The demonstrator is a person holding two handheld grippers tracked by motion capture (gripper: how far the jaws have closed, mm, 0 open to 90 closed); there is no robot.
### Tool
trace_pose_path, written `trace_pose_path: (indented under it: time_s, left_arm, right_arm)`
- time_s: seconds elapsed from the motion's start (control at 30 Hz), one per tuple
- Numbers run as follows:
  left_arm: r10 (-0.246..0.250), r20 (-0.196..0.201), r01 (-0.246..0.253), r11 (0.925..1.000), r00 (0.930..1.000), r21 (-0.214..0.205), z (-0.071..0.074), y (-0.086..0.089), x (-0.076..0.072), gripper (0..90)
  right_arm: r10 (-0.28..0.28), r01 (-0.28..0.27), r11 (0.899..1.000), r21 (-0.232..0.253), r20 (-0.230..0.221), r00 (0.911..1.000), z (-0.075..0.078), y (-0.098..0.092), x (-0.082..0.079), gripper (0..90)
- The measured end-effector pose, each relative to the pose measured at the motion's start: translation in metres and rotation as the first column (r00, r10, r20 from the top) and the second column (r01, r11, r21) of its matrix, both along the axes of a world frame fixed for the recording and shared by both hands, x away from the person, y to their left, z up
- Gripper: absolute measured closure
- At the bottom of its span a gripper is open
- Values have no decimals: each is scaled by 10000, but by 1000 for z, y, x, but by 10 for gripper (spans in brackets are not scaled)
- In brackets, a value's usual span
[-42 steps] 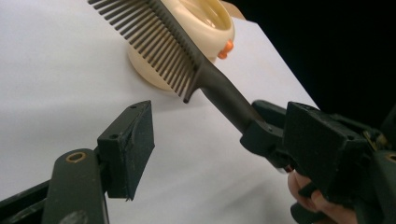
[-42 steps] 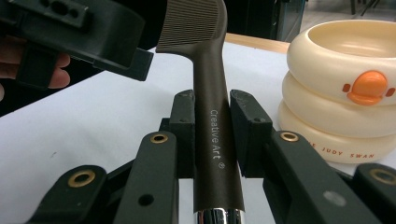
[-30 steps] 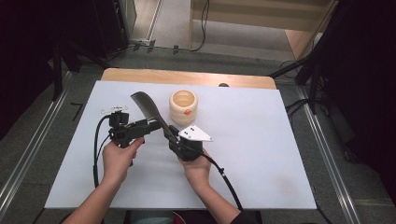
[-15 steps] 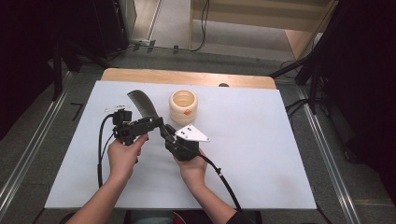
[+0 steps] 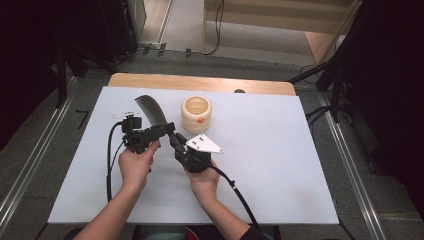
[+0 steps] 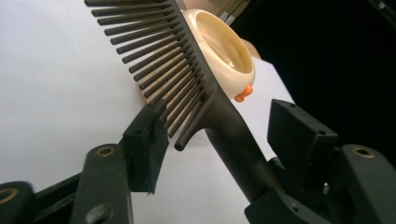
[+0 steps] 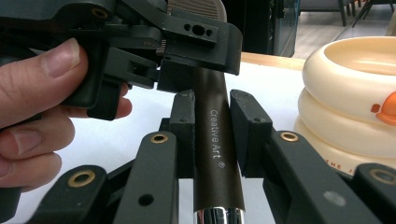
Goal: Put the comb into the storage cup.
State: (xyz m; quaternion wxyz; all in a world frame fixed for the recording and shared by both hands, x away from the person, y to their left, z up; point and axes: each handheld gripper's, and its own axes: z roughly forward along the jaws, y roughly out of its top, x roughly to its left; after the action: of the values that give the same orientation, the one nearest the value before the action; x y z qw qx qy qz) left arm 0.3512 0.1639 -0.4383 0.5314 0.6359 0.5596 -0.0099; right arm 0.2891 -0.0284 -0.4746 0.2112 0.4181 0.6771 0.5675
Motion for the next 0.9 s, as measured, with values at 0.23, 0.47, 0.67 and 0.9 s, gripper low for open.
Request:
trace_pose_path:
  time_s: [0.23,0.47,0.67,0.9]
  left_arm:
    - [-163,-214,158,9997,9996,-200,-1,-1,1,492]
    - [-177,-224,166,9988,9996,-468,-3,2,1,584]
    - [-303,-430,266,9962,9986,-830,-5,4,3,632]
    - [-420,-622,338,9912,9972,-1277,-6,7,4,656]
  right_arm:
    - [8,-8,10000,6,42,10000,0,1,0,701]
    - [41,-41,10000,2,80,10000,-1,1,-1,701]
    - [60,-59,10000,-65,69,10000,-1,2,-1,701]
    - [91,-90,9999,-105,92,9999,-1,1,-1,701]
